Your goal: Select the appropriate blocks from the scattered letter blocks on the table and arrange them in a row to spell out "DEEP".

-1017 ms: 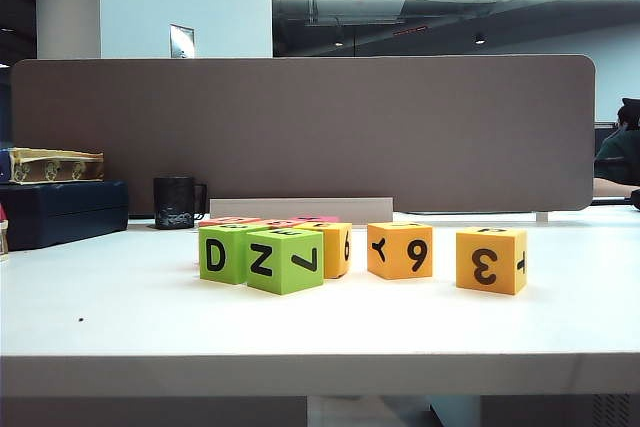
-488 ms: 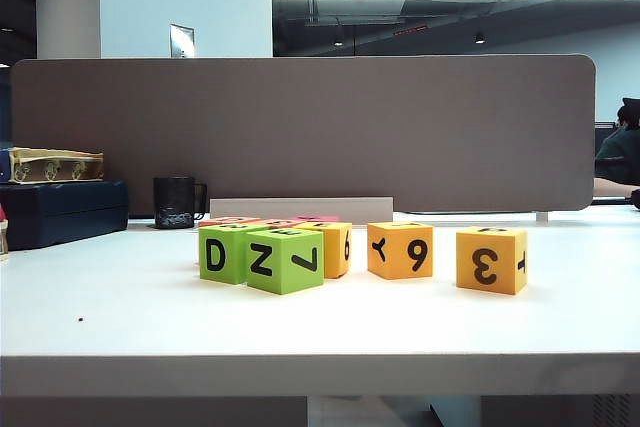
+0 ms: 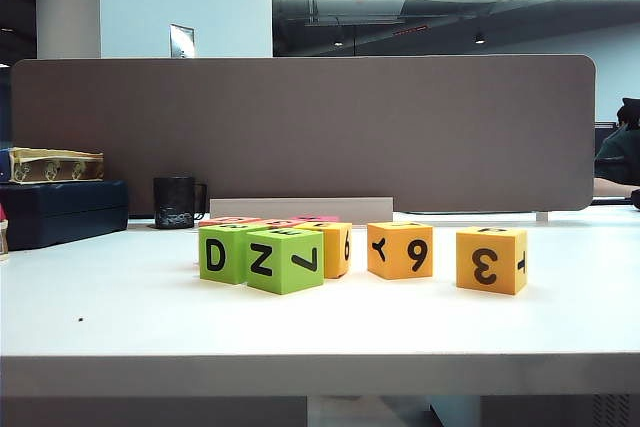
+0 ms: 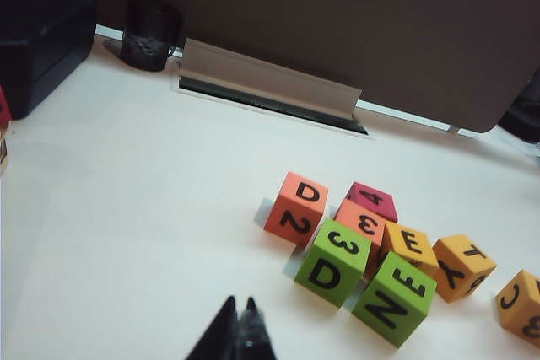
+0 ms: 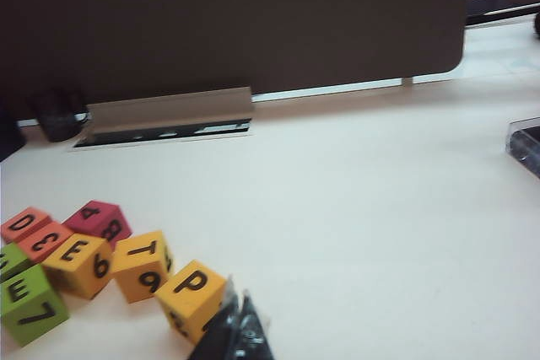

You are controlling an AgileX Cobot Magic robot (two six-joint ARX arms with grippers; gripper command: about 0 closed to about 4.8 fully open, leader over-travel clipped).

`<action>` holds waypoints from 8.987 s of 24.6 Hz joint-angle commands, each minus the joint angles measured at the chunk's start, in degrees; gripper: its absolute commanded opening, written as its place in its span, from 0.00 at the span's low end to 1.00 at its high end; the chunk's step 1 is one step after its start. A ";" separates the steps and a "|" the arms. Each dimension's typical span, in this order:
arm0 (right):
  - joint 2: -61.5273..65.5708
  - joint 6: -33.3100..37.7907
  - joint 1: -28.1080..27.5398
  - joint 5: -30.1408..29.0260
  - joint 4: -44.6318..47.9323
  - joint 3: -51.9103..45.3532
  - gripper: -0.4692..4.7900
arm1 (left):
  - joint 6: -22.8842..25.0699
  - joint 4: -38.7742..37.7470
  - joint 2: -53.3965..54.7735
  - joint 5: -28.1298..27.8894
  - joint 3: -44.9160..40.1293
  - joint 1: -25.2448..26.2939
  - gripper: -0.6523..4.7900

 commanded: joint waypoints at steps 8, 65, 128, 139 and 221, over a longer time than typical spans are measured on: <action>10.08 -0.31 0.02 -7.69 -7.65 11.06 0.09 | 0.11 -3.32 0.42 6.95 4.50 -0.04 0.11; 62.31 -6.16 17.90 -10.45 -20.87 43.15 0.09 | 9.57 -6.14 75.06 11.80 45.33 -22.36 0.11; 62.40 -6.32 17.90 -10.58 -25.05 48.92 0.09 | 27.56 -21.68 104.96 -2.43 68.37 -27.47 0.77; 62.42 -6.36 17.90 -10.36 -25.57 48.92 0.09 | 27.61 -22.43 106.86 -2.32 68.35 -27.93 0.76; 62.42 -6.58 17.90 -8.83 -26.08 48.78 0.09 | 68.46 -41.03 112.21 12.85 77.50 -27.96 0.66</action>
